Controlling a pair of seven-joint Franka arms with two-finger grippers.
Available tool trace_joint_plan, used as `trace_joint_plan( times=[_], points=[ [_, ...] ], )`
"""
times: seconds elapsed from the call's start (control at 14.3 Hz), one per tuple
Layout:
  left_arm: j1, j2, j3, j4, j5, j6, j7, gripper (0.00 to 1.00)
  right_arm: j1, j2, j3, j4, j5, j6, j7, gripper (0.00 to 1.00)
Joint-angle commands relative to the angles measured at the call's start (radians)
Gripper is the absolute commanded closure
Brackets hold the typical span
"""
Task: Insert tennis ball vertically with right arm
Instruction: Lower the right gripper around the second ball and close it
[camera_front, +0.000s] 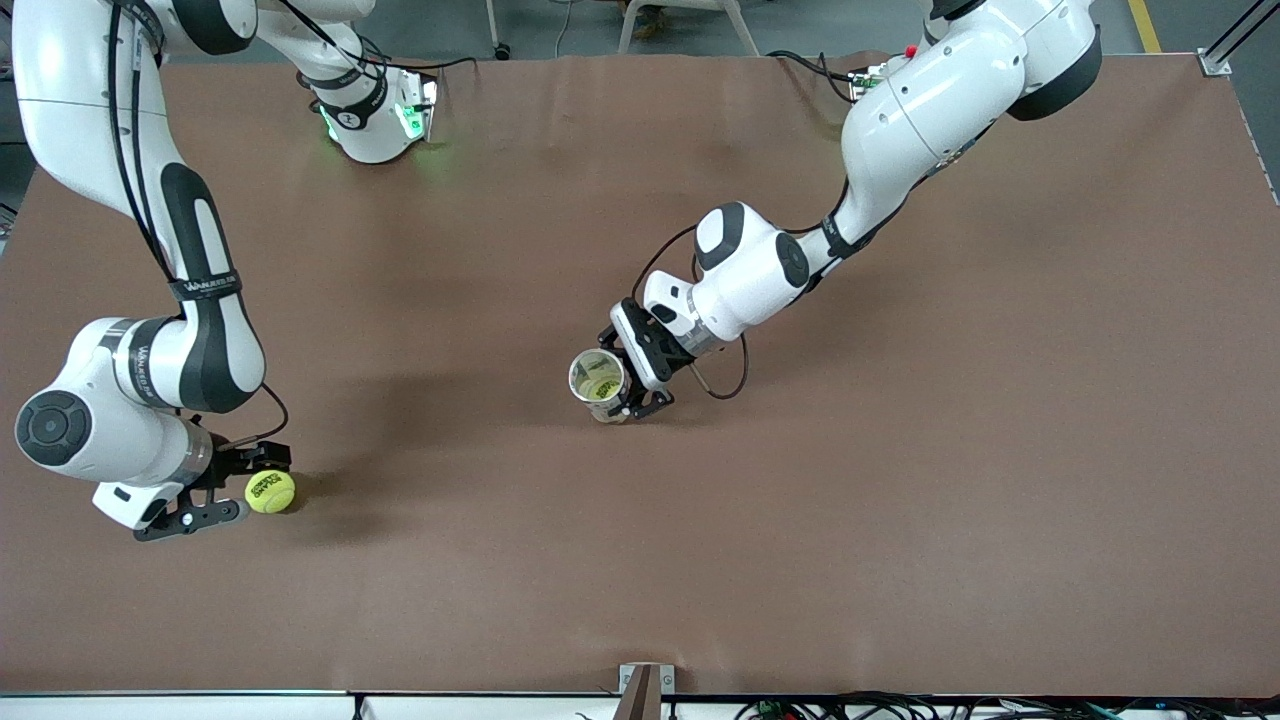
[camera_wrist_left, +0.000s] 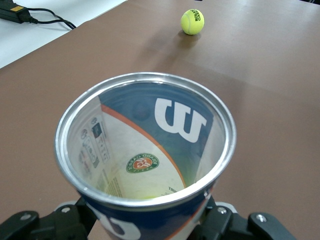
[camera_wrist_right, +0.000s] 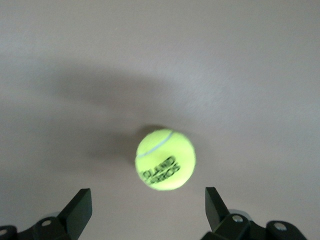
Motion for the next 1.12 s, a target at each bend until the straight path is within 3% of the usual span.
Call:
trace_joint_plan(
  times=[0.0, 0.42, 1.05],
  points=[
    [0.011, -0.01, -0.016, -0.018, -0.021, 0.013, 0.013, 0.2, -0.022, 0.022, 0.017, -0.008, -0.029, 0.069, -0.012, 0.0],
    [0.017, -0.009, -0.014, -0.018, -0.02, 0.013, 0.019, 0.2, -0.053, 0.073, 0.017, -0.013, -0.023, 0.167, -0.048, 0.0],
    [0.03, -0.012, -0.016, -0.018, -0.018, 0.013, 0.017, 0.2, -0.05, 0.083, 0.025, -0.017, -0.006, 0.147, -0.037, 0.0]
  ],
)
